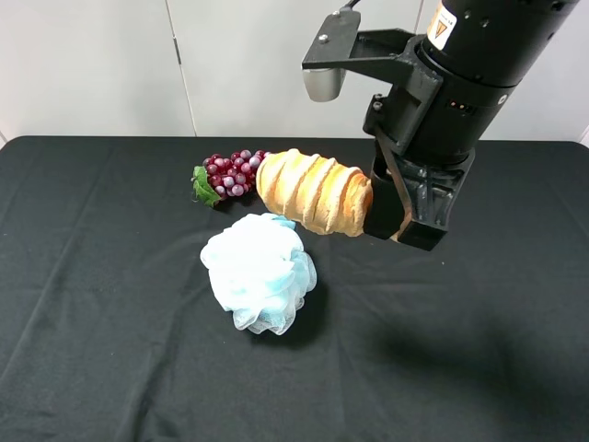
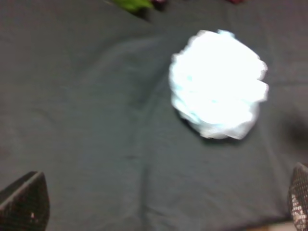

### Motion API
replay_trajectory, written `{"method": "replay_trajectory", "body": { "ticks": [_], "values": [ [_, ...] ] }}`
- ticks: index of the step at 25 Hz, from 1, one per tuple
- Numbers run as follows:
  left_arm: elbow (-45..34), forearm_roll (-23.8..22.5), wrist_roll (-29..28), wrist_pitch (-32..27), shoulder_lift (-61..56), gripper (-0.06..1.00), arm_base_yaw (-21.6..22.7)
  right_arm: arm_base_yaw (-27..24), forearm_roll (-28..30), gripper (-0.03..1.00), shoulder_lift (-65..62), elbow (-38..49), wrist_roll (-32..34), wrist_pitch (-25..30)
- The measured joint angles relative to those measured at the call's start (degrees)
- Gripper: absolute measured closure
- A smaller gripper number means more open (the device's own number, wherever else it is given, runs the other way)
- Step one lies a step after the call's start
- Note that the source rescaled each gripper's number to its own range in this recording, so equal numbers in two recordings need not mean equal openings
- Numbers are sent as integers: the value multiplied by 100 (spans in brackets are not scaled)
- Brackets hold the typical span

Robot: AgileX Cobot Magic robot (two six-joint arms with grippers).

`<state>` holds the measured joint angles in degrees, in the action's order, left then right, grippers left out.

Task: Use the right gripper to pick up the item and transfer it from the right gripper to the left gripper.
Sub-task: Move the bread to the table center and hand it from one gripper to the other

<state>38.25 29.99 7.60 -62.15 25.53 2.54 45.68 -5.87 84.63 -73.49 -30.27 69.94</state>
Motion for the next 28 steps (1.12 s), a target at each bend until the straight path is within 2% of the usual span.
{"method": "replay_trajectory", "body": {
  "ticks": [7,19,28],
  "values": [
    [0,1178,704,239,931,-4,0,0,6,95,0,0,0,0],
    [0,2357,1824,475,2570,-4,-530,0,-35,95,0,0,93,0],
    [0,3595,2882,522,3624,-4,-562,0,-119,95,0,0,112,0]
  ]
}}
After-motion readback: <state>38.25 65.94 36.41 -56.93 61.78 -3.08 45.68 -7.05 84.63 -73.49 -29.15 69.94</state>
